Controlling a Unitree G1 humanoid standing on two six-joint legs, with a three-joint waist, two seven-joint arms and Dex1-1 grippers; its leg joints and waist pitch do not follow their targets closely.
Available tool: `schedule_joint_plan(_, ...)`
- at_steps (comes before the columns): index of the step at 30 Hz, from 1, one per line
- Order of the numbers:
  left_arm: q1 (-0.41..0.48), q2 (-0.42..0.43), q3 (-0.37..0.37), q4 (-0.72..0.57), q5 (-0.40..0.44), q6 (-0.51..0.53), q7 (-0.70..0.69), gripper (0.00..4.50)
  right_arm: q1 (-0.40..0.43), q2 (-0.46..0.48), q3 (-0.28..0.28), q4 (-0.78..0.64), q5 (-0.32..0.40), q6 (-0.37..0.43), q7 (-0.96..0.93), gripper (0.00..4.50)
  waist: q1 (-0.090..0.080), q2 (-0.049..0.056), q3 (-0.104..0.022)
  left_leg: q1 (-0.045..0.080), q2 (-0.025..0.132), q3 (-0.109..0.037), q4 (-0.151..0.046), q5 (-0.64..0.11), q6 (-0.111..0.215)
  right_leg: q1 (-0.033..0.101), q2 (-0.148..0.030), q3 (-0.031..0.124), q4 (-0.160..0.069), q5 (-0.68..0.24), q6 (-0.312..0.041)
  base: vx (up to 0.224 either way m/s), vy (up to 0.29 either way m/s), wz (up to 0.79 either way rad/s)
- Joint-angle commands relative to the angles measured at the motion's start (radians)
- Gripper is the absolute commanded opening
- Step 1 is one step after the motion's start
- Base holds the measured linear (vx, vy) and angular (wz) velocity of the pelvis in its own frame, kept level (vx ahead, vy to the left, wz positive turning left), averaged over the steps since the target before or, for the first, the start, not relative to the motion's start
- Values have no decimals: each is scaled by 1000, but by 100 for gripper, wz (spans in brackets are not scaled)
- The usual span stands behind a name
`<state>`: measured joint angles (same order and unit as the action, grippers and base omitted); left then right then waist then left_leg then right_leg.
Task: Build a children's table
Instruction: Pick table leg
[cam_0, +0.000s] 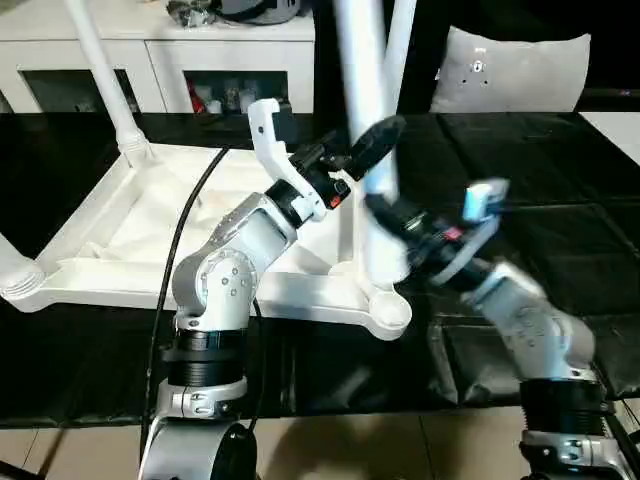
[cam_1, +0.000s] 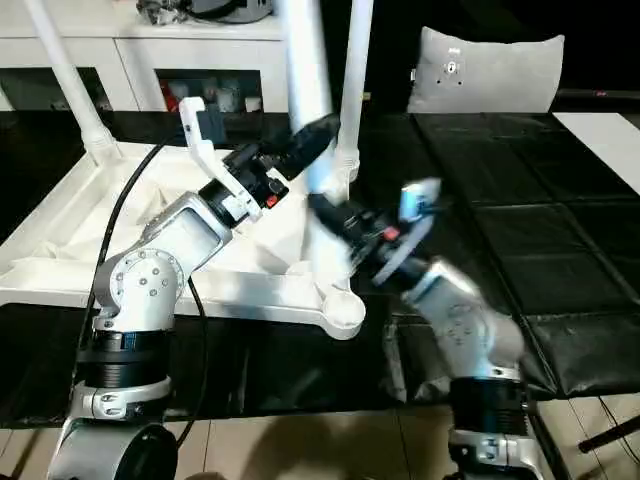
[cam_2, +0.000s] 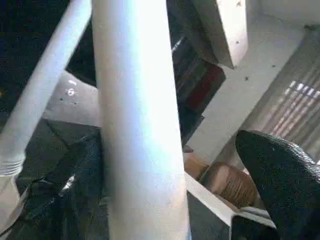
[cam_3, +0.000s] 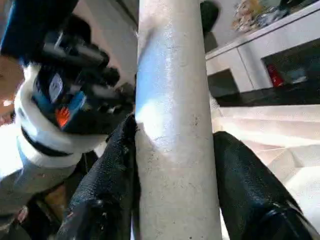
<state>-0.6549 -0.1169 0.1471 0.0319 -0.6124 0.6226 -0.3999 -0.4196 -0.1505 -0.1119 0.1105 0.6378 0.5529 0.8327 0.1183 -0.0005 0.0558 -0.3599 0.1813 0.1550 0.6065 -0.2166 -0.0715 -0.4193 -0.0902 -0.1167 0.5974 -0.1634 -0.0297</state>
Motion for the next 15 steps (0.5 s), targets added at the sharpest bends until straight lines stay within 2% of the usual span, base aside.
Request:
schedule_joint_plan(1,-5,-8,-10,-19,21,-21,24,423,-3,-3,30,-14,-41,-29,-16,186,7,-18,-76,-10,39,-3,-63,12,80,73,-63,54,-68,-231,-116,0,0,0)
schedule_joint_plan(3,-8,-9,-19,-7,72,-75,60,416,-1,2,81,3,-129,-109,-46,186,6,-18,-76,-13,40,-5,-62,24,81,72,-63,53,-67,-210,-116,0,0,0)
schedule_joint_plan(5,-11,-17,-22,3,102,-118,89,397,0,18,109,16,-180,-162,-75,186,4,-20,-75,-14,38,-5,-62,21,77,75,-65,53,-67,-212,-110,0,0,0)
schedule_joint_plan(7,-13,-22,-22,6,113,-136,106,376,-3,36,108,23,-186,-174,-98,186,3,-19,-75,-13,38,-5,-64,11,77,75,-65,54,-68,-219,-113,0,0,0)
schedule_joint_plan(11,-16,-26,-20,9,118,-152,128,361,-13,63,100,40,-194,-206,-132,186,2,-16,-74,-12,41,-7,-65,-2,76,76,-66,54,-66,-213,-121,0,0,0)
schedule_joint_plan(12,-15,-24,-21,11,120,-154,127,340,-13,64,104,44,-198,-217,-132,186,2,-14,-74,-12,41,-7,-65,-6,78,75,-66,54,-66,-207,-127,0,0,0)
schedule_joint_plan(15,-15,-26,-21,16,127,-163,131,331,-13,65,108,51,-207,-240,-131,186,3,-16,-75,-12,40,-7,-64,-2,80,77,-66,55,-63,-192,-132,0,0,0)
